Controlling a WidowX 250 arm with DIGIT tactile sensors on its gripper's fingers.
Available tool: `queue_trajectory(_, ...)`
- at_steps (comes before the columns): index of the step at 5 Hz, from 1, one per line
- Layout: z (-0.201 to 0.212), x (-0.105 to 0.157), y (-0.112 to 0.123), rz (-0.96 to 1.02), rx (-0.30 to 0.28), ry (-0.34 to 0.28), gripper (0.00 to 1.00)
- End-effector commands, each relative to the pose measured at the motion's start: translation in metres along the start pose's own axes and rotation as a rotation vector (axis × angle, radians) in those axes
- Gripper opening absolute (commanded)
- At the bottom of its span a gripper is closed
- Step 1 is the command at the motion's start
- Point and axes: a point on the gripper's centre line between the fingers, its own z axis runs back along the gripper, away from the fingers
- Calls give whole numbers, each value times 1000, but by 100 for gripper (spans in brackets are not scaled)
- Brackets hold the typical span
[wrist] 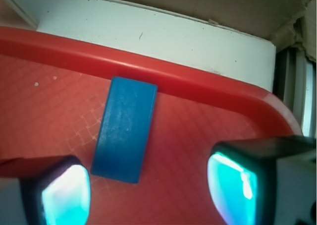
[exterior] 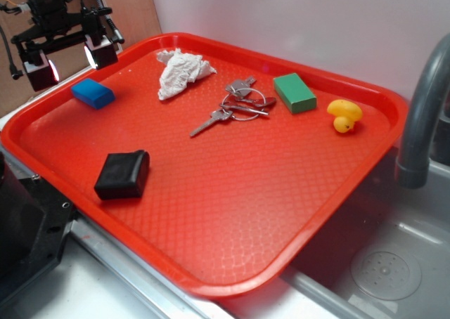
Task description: Grab the blue block.
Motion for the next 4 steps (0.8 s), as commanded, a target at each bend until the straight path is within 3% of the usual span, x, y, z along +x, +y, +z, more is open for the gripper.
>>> queue_trajectory(1,-22,-1,-9,110,-42,-49,100)
queue_trajectory(4,-46,10,-29,125,-35,-20,100)
